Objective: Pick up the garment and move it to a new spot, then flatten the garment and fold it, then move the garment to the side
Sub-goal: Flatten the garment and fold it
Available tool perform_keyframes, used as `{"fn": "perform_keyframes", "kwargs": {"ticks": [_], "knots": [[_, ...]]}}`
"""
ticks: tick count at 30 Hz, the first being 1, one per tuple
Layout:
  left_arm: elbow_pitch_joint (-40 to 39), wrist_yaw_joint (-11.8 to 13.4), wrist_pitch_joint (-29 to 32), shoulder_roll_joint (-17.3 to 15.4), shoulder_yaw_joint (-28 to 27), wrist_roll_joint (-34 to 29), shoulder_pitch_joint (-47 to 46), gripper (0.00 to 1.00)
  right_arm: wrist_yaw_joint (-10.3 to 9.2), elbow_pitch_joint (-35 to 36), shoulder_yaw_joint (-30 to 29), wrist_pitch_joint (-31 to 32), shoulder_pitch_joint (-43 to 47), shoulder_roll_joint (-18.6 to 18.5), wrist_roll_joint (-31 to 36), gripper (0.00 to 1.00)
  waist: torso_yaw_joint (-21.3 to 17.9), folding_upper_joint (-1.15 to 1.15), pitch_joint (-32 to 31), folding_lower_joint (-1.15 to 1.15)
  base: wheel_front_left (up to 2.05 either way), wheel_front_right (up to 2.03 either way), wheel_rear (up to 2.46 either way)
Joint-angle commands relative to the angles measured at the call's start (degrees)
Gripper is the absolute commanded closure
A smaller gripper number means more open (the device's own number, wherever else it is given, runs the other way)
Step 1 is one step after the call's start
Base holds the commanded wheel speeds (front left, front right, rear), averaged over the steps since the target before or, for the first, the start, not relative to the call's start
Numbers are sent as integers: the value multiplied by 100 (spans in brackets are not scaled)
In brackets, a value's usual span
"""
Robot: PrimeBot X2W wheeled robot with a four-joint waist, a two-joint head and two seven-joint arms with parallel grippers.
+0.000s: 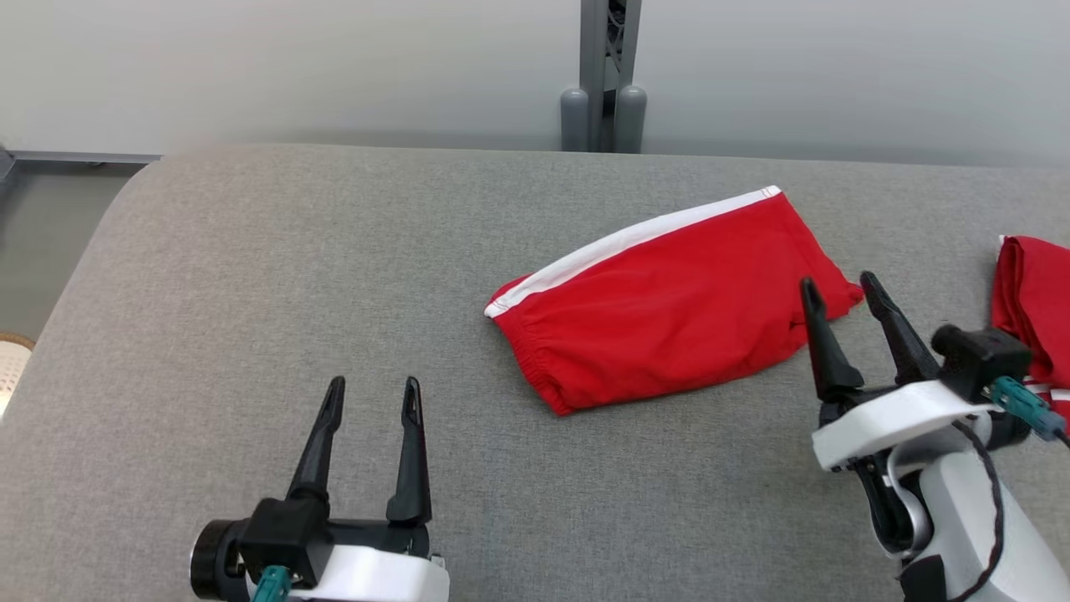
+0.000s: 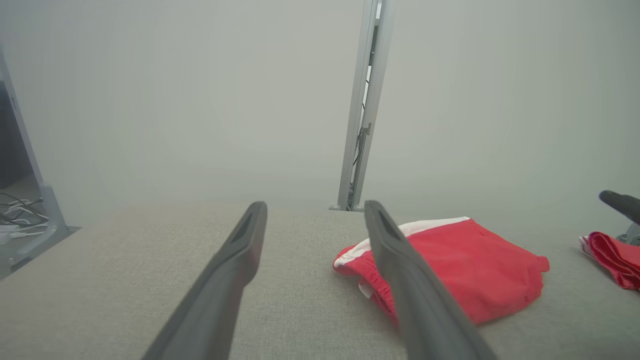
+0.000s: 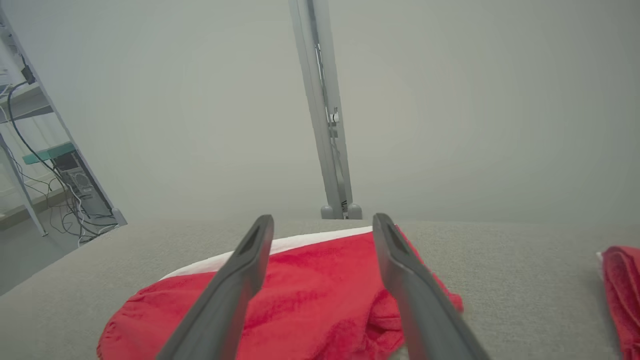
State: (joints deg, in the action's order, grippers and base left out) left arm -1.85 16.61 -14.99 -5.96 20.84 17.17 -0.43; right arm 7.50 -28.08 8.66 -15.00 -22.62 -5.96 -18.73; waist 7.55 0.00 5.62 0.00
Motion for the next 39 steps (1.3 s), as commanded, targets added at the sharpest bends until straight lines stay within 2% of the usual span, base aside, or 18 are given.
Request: {"fn": "perform_keyframes", "kwargs": {"ticks": [1,5,10,13,18,23,30,31,32,33,34,35,39], "knots": [[-17,-48,-22,23,-20,-70,56,0,-2,-18,-91,-22,73,-42,-125,0,37,0,7,0,0,0,0],[9,-200,-22,67,18,-273,77,0,-2,-382,-319,-15,59,-17,-715,0,140,0,78,0,0,0,0],[21,-389,-22,116,95,-471,-48,0,-2,-1010,-516,376,-379,-265,-1482,0,262,0,334,0,0,0,0],[47,-486,-22,144,135,-548,-129,0,-1,-1489,-561,661,-698,-500,-1658,0,354,0,499,0,0,0,0],[93,-598,-22,191,179,-636,-266,0,-1,-2286,-596,907,-1222,-707,-1735,0,493,0,759,0,0,0,0],[107,-639,-22,223,235,-721,-385,0,-1,-3036,-603,805,-1664,-801,-1548,0,614,0,924,0,0,0,0],[109,-687,-22,259,281,-765,-467,0,-1,-3804,-600,744,-2063,-762,-1434,0,722,0,1048,0,0,0,0],[117,-701,-22,263,286,-765,-476,0,-1,-3883,-588,737,-2100,-772,-1420,29,732,0,1060,0,0,0,0],[121,-703,-22,266,290,-765,-486,0,-2,-3943,-578,715,-2135,-780,-1417,48,741,0,1073,0,0,0,0],[124,-718,-22,269,293,-771,-498,0,-1,-3994,-572,707,-2167,-783,-1427,58,748,0,1083,0,0,0,0],[122,-729,-22,271,296,-776,-509,0,-2,-4043,-568,679,-2203,-801,-1429,83,754,0,1089,0,0,0,0],[122,-738,-22,274,298,-773,-519,0,-2,-4070,-568,607,-2246,-828,-1428,100,757,0,1096,0,0,0,0],[98,-720,-22,283,267,-793,-541,0,-3,-4056,-552,411,-2346,-880,-1512,100,722,0,1101,0,0,0,0]]}}
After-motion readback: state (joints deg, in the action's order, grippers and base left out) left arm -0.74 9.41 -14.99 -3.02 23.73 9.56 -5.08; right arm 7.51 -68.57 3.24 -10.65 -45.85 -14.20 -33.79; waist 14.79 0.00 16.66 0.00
